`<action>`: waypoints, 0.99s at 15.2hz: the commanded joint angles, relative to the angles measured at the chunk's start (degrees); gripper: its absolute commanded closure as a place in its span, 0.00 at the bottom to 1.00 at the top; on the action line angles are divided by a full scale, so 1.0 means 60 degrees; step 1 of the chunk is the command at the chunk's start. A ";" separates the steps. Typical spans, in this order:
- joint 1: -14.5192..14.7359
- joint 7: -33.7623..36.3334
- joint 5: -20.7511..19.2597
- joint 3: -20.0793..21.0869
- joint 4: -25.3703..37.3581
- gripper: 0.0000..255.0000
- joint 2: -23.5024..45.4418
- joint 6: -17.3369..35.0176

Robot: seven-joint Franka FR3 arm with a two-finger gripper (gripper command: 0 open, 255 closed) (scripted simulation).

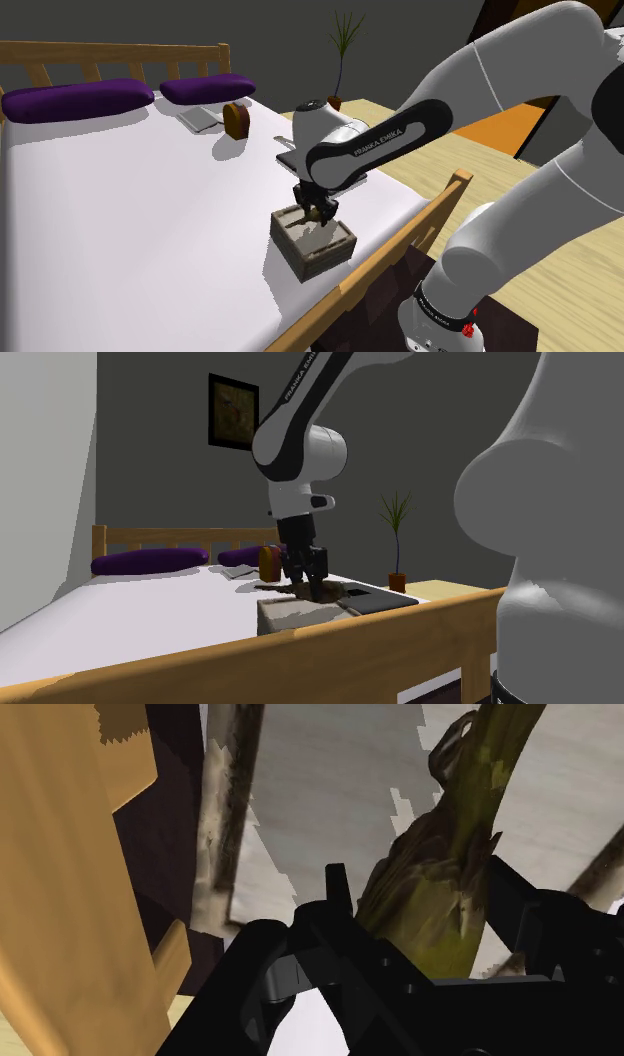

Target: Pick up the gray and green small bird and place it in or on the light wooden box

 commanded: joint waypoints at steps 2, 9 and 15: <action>-0.0030 0.0038 -0.0054 0.0013 -0.0059 1.00 0.0129 0.0187; -0.0031 0.0039 -0.0054 0.0013 -0.0058 0.00 0.0130 0.0188; 0.0015 -0.0027 0.0034 -0.0008 0.0126 0.00 -0.0075 -0.0191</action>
